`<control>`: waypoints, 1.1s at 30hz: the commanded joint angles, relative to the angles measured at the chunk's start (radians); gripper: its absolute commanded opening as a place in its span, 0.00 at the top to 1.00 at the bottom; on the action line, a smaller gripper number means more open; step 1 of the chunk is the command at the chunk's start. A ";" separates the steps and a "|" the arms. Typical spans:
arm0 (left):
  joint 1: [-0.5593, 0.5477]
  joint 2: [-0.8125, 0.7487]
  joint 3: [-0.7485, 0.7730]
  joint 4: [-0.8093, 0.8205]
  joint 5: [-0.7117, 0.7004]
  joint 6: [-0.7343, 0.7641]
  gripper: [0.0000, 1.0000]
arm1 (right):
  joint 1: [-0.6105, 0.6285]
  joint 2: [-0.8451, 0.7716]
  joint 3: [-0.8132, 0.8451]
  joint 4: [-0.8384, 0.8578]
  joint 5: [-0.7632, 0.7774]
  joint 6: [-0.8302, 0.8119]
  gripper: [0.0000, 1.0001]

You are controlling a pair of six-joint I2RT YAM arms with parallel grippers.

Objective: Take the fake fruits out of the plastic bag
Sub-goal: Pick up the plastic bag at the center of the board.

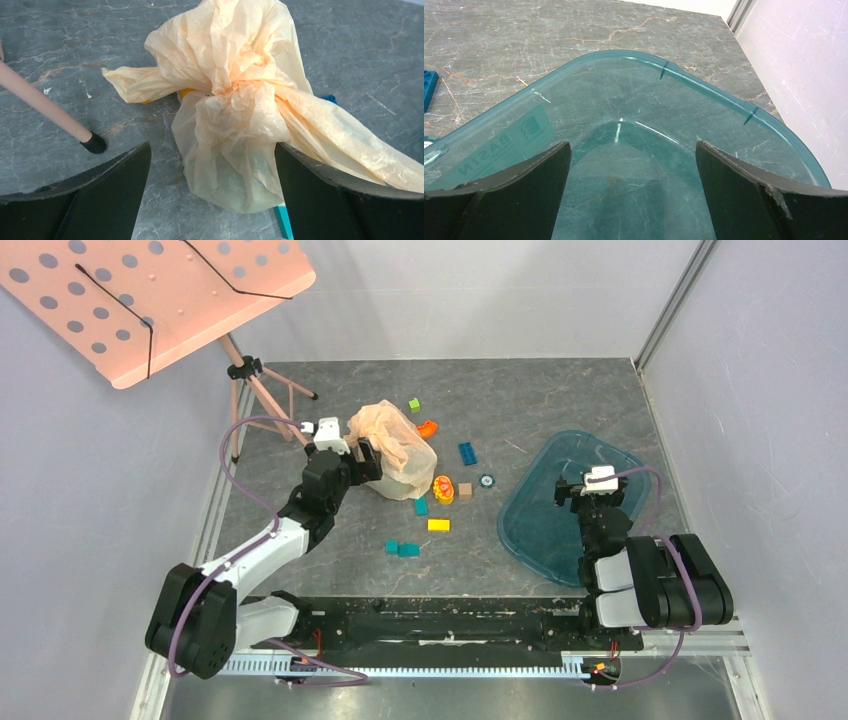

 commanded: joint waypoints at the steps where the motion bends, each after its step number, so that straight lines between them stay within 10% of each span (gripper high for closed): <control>1: 0.040 0.033 0.037 0.105 0.098 -0.089 0.02 | 0.003 -0.009 -0.095 0.036 -0.008 0.000 0.02; 16: 0.069 0.177 0.074 0.237 0.271 -0.124 0.18 | 0.004 -0.009 -0.096 0.036 -0.008 0.000 0.02; 27: 0.076 0.283 0.124 0.287 0.380 -0.118 0.79 | 0.004 -0.009 -0.095 0.036 -0.008 0.001 0.02; 33: 0.078 0.270 0.227 0.177 0.513 -0.038 0.78 | 0.004 -0.013 -0.098 0.038 -0.003 0.003 0.02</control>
